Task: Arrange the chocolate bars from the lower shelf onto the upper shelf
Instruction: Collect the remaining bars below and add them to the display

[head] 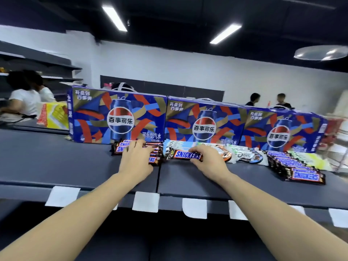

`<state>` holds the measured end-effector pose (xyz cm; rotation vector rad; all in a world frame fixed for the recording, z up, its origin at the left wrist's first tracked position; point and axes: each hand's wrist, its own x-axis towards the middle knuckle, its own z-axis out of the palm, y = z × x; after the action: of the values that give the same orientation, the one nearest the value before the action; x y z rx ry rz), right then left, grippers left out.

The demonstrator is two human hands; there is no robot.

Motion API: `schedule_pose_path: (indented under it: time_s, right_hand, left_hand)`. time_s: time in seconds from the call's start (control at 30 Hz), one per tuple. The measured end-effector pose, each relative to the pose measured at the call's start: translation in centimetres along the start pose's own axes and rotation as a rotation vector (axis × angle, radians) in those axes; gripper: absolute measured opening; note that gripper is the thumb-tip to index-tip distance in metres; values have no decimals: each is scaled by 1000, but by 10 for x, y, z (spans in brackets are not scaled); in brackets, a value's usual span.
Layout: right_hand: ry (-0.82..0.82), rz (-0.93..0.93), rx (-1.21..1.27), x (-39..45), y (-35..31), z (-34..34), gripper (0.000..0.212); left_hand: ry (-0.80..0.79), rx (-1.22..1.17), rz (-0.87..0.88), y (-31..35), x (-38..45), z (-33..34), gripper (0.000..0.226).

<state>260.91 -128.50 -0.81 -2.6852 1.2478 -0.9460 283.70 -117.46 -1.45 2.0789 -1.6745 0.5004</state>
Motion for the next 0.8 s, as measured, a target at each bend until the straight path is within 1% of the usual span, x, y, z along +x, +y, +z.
schedule_pose_path:
  time_s: [0.1,0.23,0.33,0.5,0.8]
  right_hand:
    - [-3,13,-16,-12,5,-5,32]
    - [14,46,-28,-28,19,-24,30]
    - [36,73,-34,-39,39,-42,29]
    - [60,130,-21,-65,86,-72,31]
    - [44,102,-60,-107,188,-131,31]
  left_hand:
    - [22,-60,70,27,-3,2,55]
    - [36,-131,163,70,-3,3,44]
    - [16,-135,223,100,-1,4,42]
    - [-31,-125,255,156,-3,7,42]
    - [-55,-145,248,277,-6,22,43]
